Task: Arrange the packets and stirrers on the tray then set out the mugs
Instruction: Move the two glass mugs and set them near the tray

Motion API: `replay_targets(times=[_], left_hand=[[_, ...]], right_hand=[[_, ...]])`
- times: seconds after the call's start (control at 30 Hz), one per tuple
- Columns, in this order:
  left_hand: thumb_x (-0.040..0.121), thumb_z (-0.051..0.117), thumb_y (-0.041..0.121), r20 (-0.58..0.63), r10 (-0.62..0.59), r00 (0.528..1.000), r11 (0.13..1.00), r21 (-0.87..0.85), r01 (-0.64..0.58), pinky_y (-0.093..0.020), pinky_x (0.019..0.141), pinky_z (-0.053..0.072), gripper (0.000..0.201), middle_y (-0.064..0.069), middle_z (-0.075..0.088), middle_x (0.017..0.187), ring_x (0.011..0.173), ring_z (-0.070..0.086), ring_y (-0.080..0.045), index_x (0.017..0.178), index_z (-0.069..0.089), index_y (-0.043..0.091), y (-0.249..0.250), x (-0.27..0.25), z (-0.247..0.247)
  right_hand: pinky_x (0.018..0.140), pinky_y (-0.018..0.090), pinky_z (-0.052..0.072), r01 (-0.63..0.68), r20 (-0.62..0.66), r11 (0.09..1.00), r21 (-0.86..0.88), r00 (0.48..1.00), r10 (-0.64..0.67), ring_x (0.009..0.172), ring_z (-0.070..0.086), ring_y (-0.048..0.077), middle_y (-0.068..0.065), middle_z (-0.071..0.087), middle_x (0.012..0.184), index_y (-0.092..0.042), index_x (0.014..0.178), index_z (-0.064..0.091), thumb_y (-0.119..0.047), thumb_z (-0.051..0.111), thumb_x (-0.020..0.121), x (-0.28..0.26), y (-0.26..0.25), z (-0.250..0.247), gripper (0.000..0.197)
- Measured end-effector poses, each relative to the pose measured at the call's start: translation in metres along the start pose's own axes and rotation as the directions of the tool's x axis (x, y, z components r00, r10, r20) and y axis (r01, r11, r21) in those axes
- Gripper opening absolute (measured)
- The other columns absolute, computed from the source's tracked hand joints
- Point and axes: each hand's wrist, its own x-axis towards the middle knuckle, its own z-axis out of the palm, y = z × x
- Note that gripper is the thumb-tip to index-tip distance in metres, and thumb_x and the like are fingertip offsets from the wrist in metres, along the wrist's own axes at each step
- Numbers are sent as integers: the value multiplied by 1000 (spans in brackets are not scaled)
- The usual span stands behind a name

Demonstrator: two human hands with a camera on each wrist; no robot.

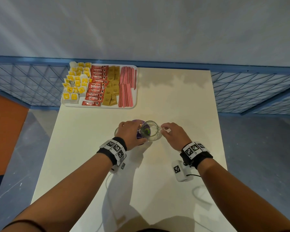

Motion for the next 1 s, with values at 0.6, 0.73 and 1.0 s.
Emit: replay_targets(times=[0.6,0.73,1.0], left_hand=[[79,70,61,-11,-12,1000,998,-62,11,-43,95,44,43,13,69,101,97,60,-17,112,62,35,3,8,0],[79,68,64,-16,-20,1000,997,-70,18,-42,89,49,41,11,69,94,89,60,-17,108,61,35,4,8,-3],[77,73,58,-82,4,997,984,-175,-18,-37,92,51,56,5,68,109,98,60,-18,123,60,30,9,3,-23]], right_hand=[[82,36,50,-7,25,997,73,1000,5,91,66,20,-1,72,103,-17,109,71,-26,58,102,10,-7,6,17],[78,35,48,-5,5,998,68,1000,4,89,64,20,-1,72,100,-18,108,70,-26,56,103,8,-11,0,17],[79,31,46,42,-54,987,154,998,-34,89,63,17,-5,71,100,-18,109,70,-25,58,101,1,-26,-20,16]])
